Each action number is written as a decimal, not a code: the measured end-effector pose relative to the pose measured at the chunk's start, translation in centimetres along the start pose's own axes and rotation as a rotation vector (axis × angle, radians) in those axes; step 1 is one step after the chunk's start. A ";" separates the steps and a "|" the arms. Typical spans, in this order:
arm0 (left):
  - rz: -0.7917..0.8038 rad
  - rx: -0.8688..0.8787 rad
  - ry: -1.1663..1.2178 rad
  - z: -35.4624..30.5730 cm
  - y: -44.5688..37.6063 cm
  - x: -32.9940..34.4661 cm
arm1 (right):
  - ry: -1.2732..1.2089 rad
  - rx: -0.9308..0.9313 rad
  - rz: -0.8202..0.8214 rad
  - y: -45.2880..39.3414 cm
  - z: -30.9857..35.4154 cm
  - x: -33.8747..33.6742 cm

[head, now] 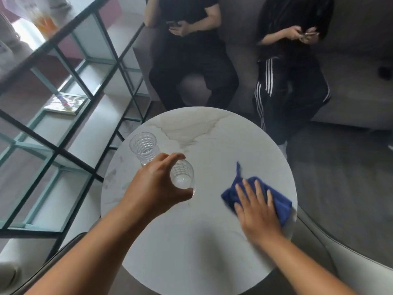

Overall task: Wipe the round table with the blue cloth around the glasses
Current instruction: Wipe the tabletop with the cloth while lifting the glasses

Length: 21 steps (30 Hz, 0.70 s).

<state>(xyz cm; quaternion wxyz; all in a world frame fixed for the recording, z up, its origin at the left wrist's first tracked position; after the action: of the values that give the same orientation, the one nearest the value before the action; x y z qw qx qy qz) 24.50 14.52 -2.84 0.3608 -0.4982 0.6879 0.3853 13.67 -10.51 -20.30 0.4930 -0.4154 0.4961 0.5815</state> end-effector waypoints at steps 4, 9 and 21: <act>0.000 0.001 -0.016 0.7 0.9 -0.1 | -0.031 0.174 -0.039 -9.4 -2.0 -2.5; -0.039 0.004 -0.015 2.3 1.9 0.3 | -0.073 0.176 -0.092 -20.0 -1.5 -4.6; -0.057 -0.027 0.009 2.6 2.5 -0.9 | 0.003 -0.418 0.053 -12.1 14.1 -1.0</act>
<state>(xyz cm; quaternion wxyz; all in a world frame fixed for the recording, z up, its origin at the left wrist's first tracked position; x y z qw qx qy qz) 22.58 17.75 -2.77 0.3618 -0.5241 0.6698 0.3818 25.83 3.50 -19.09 0.3799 -0.4963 0.3760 0.6841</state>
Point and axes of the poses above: each hand's wrist, its own y-axis away from the middle knuckle, its own x-axis out of the palm, z = x × y, the point moved 2 cm from there along -y, towards the middle knuckle, and after that the axes turned 9 degrees about -x, right-handed, at the moved point
